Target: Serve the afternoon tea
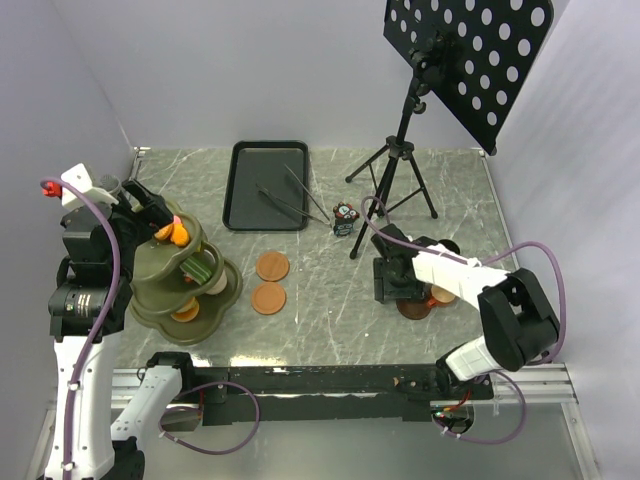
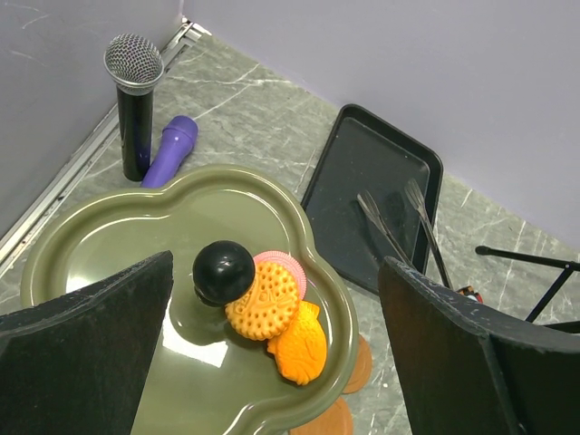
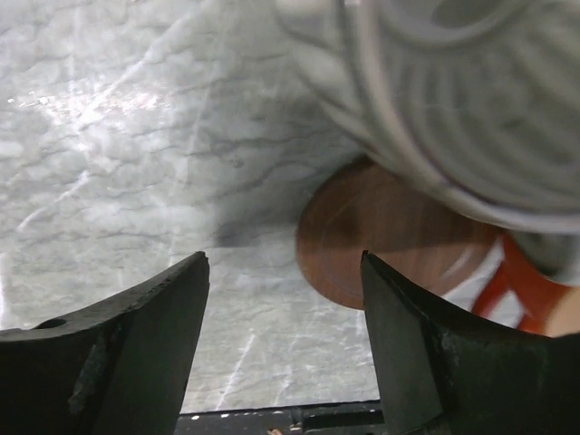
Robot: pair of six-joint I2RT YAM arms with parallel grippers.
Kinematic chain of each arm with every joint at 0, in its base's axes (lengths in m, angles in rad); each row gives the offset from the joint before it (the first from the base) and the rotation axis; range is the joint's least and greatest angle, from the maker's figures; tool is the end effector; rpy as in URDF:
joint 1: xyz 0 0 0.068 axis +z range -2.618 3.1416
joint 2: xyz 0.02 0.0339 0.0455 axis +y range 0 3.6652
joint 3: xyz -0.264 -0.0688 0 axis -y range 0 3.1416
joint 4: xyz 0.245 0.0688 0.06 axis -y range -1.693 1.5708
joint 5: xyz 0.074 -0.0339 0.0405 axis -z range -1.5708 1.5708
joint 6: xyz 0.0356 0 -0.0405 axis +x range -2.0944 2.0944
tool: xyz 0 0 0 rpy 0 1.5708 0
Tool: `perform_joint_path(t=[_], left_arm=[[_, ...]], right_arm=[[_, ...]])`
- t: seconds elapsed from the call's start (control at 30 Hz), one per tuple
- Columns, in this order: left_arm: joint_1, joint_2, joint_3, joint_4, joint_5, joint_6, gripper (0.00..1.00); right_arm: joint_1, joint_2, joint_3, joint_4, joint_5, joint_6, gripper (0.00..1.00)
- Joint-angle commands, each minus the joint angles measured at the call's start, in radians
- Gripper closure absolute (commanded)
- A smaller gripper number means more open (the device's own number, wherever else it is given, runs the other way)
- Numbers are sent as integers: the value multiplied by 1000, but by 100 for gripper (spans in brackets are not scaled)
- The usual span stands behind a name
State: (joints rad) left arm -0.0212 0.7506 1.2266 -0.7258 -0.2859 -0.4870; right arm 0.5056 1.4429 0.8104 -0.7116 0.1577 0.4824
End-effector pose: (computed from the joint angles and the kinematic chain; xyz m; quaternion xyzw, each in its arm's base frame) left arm 0.1222 0.0075 0.4324 -0.2654 0.7404 -0.0438 0.6160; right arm 0.2161 0.1133 0.1725 -0.0026 0.9905 -0.0154 0.1364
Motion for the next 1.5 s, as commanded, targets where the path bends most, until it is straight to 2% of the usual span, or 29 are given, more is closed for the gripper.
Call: perform_joint_path(t=[0.0, 0.4, 0.6, 0.8, 1.07, 1.47], left_arm=[[0, 3, 1, 32, 4, 8, 0], [1, -10, -19, 32, 2, 19, 0], [0, -16, -24, 25, 1, 24, 0], [1, -26, -16, 9, -15, 39, 0], [1, -37, -13, -1, -22, 44, 0], [1, -37, 14, -9, -35, 67, 0]], right_arm=[[-1, 19, 3, 40, -75, 24, 27], [151, 148, 140, 158, -305, 10, 34], [241, 327, 327, 218, -372, -2, 35], [275, 462, 487, 256, -420, 13, 36], [318, 554, 568, 314, -489, 42, 38], [349, 622, 616, 409, -512, 91, 39]])
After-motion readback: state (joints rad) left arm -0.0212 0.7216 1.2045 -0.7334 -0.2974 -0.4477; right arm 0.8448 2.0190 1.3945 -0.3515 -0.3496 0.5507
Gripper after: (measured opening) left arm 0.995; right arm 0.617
